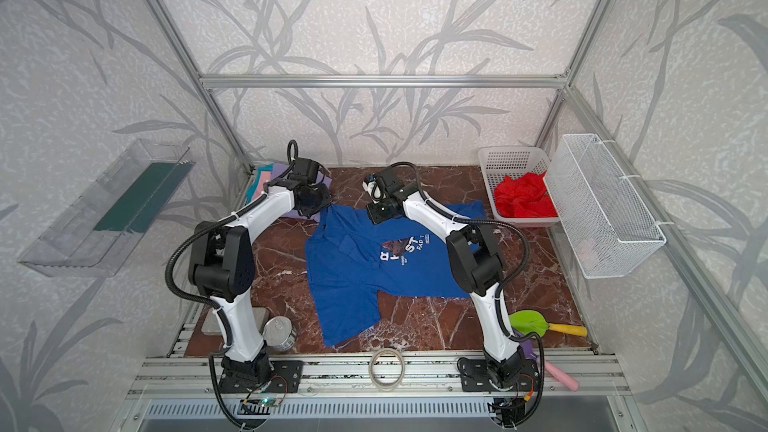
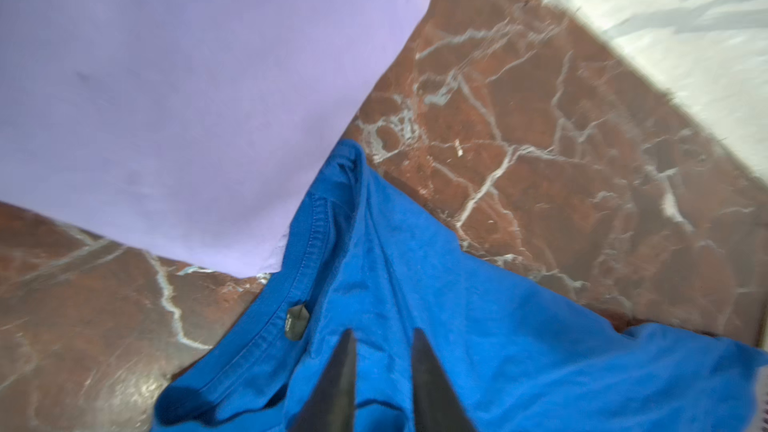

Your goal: Fold and stack the t-shirts

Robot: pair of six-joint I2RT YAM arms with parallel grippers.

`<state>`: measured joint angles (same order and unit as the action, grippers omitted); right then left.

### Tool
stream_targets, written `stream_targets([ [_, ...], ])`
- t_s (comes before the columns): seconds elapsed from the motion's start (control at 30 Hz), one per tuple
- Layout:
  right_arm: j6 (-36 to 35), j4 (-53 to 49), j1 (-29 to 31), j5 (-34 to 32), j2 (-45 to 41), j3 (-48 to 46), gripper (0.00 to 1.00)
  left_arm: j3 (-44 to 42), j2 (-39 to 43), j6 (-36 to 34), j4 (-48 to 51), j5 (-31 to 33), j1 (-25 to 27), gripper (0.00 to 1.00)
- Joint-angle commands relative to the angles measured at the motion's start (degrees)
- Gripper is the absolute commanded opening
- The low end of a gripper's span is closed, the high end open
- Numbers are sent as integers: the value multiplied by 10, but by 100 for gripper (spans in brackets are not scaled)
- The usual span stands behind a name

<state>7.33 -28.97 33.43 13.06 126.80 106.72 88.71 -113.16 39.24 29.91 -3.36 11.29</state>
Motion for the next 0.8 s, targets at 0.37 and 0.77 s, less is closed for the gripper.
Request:
stream_targets([
  [0.37,37,-176,-26,-112,224,266,20,17,-91,-7,29,43,8,0],
  [0.77,93,-220,-92,-131,307,366,20,-61,-55,-7,10,62,-7,0],
])
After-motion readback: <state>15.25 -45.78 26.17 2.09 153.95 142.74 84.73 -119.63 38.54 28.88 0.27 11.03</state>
